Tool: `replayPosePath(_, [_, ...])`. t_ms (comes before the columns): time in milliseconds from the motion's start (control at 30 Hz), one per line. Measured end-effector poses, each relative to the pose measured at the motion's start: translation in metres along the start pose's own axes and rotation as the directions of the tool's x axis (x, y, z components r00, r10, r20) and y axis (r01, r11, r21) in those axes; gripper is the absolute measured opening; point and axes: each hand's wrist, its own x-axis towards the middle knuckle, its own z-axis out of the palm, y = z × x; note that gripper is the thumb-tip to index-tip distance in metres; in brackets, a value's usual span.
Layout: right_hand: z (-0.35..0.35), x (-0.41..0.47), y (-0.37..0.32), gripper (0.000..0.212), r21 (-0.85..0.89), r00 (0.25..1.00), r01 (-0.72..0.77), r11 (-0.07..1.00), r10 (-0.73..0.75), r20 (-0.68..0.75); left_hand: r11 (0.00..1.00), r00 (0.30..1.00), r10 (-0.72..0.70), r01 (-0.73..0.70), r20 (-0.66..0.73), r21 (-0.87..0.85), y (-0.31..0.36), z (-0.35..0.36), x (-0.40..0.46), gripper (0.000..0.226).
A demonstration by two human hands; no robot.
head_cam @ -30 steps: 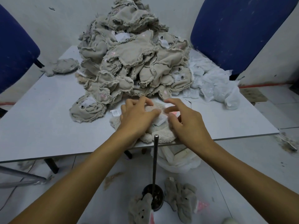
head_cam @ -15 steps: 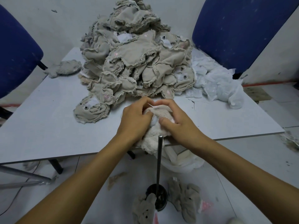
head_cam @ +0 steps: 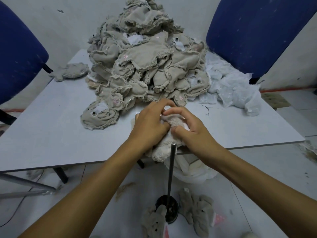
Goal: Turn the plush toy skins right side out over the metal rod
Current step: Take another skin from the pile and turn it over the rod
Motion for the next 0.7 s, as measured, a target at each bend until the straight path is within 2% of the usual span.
replayPosePath(100, [-0.001,0.002,-0.002,0.043,0.073,0.999,-0.006,0.997,0.009,-0.038,0.999,0.990,-0.006,0.011,-0.140,0.031,0.003,0.010,-0.005,0.048])
replayPosePath(167, [-0.002,0.007,-0.006,0.042,0.151,0.997,0.003,0.989,0.008,-0.071,0.999,0.988,-0.041,0.037,-0.147,-0.026,0.005,0.012,-0.004,0.045])
replayPosePath(200, [-0.003,0.010,-0.008,0.043,0.195,0.996,0.014,0.981,0.003,-0.086,0.994,0.993,-0.072,0.064,-0.096,-0.086,0.007,0.010,-0.001,0.043])
replayPosePath(267, [-0.007,0.016,-0.011,0.047,0.289,0.996,0.004,0.957,0.020,-0.083,0.944,0.984,-0.130,0.159,0.118,-0.290,0.007,-0.001,0.006,0.045])
replayPosePath(333, [-0.012,0.021,-0.013,0.051,0.360,0.995,-0.048,0.932,0.075,-0.063,0.796,0.931,-0.045,0.253,0.363,-0.550,0.001,-0.011,0.009,0.051])
replayPosePath(367, [-0.014,0.022,-0.014,0.052,0.394,0.993,-0.072,0.916,0.104,-0.061,0.746,0.899,0.023,0.277,0.438,-0.606,-0.001,-0.014,0.009,0.055])
replayPosePath(433, [-0.016,0.023,-0.016,0.054,0.430,0.990,-0.094,0.898,0.132,-0.059,0.786,0.876,0.083,0.236,0.476,-0.571,-0.006,-0.018,0.008,0.060])
replayPosePath(467, [-0.016,0.022,-0.017,0.054,0.404,0.990,-0.093,0.910,0.126,-0.057,0.843,0.904,0.071,0.171,0.422,-0.509,-0.008,-0.017,0.008,0.061])
replayPosePath(533, [-0.013,0.020,-0.018,0.052,0.281,0.995,-0.068,0.957,0.085,-0.048,0.943,0.979,0.059,0.010,0.197,-0.332,-0.007,-0.015,0.007,0.059])
replayPosePath(600, [-0.007,0.018,-0.021,0.050,0.222,0.996,-0.055,0.974,0.068,-0.052,0.990,0.990,0.134,-0.136,-0.046,-0.040,-0.004,-0.009,0.003,0.049])
replayPosePath(633, [-0.004,0.019,-0.023,0.050,0.195,0.995,-0.046,0.980,0.062,-0.073,0.986,0.979,0.162,-0.156,-0.124,0.053,0.000,-0.006,0.002,0.046])
replayPosePath(700, [0.000,0.022,-0.026,0.054,0.088,0.988,-0.018,0.996,0.031,-0.149,0.995,0.982,0.100,-0.096,-0.163,0.031,0.006,-0.004,0.004,0.049])
